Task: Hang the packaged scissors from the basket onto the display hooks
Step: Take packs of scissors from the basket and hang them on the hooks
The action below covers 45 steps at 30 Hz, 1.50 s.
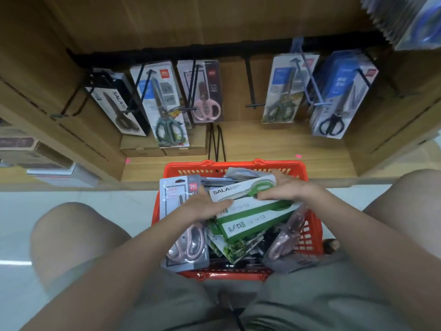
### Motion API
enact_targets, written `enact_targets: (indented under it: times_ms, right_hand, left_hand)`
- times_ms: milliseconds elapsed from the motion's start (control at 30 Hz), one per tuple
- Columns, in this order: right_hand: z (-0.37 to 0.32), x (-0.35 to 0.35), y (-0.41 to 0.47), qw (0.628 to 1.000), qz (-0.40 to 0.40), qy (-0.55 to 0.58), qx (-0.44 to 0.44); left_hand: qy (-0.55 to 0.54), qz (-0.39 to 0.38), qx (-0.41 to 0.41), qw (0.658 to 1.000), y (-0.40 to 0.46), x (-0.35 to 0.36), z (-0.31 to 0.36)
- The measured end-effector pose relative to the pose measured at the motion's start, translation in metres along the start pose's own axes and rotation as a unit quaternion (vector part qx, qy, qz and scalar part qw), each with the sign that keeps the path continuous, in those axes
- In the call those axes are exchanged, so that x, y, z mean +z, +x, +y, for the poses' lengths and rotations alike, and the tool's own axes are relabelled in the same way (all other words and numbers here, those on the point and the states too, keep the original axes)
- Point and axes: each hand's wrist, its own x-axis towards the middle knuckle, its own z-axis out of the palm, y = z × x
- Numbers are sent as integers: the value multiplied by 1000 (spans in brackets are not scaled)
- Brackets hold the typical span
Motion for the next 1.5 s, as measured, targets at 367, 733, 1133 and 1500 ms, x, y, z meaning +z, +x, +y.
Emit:
enact_targets:
  times_ms: [367, 733, 1133, 1500]
  right_hand:
    - [0, -2, 8, 987, -31, 154, 20]
    - [-46, -1, -11, 964, -171, 178, -95]
    - [-191, 53, 3, 905, -123, 306, -267]
    - [-274, 118, 22, 877, -142, 384, -252]
  left_hand:
    - [-340, -5, -4, 940, -10, -8, -17]
    - [-389, -22, 156, 908, -31, -94, -57]
    - [-451, 97, 161, 872, -38, -189, -103]
    - [-450, 203, 57, 868, -31, -214, -154]
